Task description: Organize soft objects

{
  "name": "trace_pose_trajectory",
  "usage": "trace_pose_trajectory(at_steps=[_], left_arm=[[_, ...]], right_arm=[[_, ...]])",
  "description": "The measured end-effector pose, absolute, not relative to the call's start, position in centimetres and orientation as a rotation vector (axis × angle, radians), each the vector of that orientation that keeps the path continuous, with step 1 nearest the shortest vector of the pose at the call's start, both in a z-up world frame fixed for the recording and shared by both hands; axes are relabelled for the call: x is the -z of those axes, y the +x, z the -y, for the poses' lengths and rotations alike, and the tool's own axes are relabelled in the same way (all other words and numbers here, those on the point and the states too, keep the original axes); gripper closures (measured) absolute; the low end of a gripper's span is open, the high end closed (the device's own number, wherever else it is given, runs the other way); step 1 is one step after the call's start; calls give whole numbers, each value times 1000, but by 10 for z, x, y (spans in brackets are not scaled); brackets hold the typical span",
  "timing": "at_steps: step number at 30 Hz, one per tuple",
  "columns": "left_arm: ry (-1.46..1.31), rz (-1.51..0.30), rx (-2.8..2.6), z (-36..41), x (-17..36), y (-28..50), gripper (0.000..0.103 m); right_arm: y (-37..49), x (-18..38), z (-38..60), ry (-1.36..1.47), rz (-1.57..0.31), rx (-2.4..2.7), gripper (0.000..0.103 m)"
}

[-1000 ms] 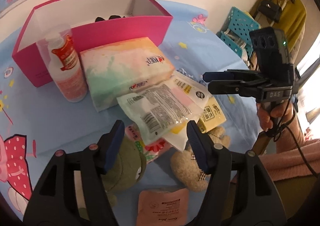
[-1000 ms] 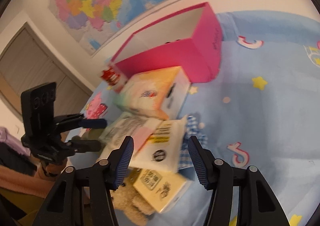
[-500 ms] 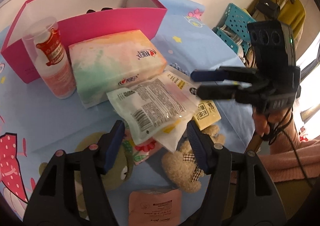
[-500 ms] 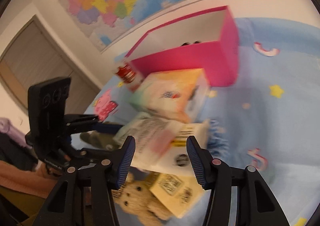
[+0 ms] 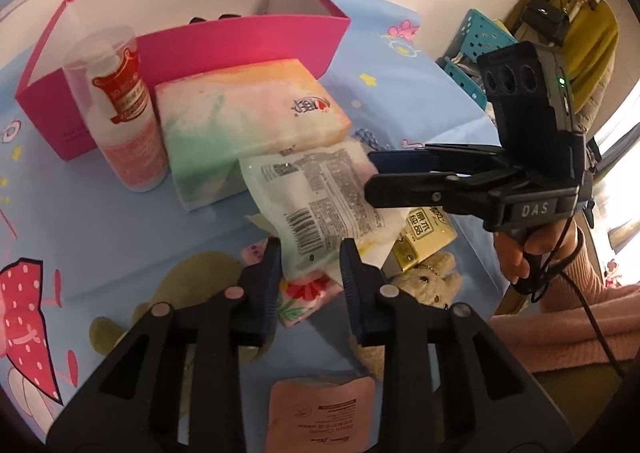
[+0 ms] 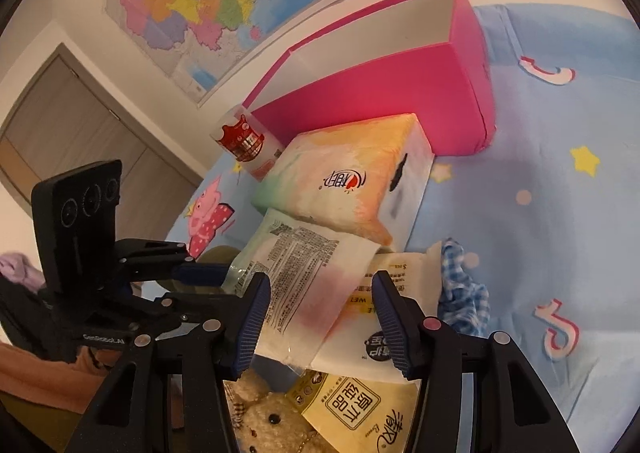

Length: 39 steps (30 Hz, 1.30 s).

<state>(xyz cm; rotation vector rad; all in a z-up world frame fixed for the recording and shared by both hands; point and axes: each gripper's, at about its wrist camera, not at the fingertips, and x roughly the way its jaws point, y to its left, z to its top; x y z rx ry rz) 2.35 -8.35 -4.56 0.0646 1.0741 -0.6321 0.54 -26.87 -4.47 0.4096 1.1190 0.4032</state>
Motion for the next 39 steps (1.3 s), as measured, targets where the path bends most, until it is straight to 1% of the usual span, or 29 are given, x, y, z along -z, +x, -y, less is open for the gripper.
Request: trace_pose_trajectory(at_steps=[5,9,10,11,13,15,21,24,31,39], left_arm=[[106,-1052,632,92,46,20,71],[88,-1052,638,88,46,20,71],[85,-1052,637,87,46,19,71],[80,-1053,639,86,46,19,71],[75,-1047,646,87,45,18,71],[77,-1041,645,86,44,15,71],[63,-1039,635,81,43,14,71],[76,-1019,623,82,35,12,71],[111,-908,606,78,-11,17,71],[116,-826,553,62,-60,59,71]], right_arm=[[6,44,262,380,-1122,-403,47],[3,44,266,460,-1108,-444,48],[2,44,265,460,-1105,-449,50],[1,43,263,448,-1099,-447,57],[0,43,262,453,-1098,-442,63],[0,43,263,454,-1097,-430,72],[-3,41,263,469,-1084,-434,75],[-4,33,262,485,-1060,-463,79],[15,-2,251,442,-972,-507,80],[69,-41,242,428,-857,-542,80]])
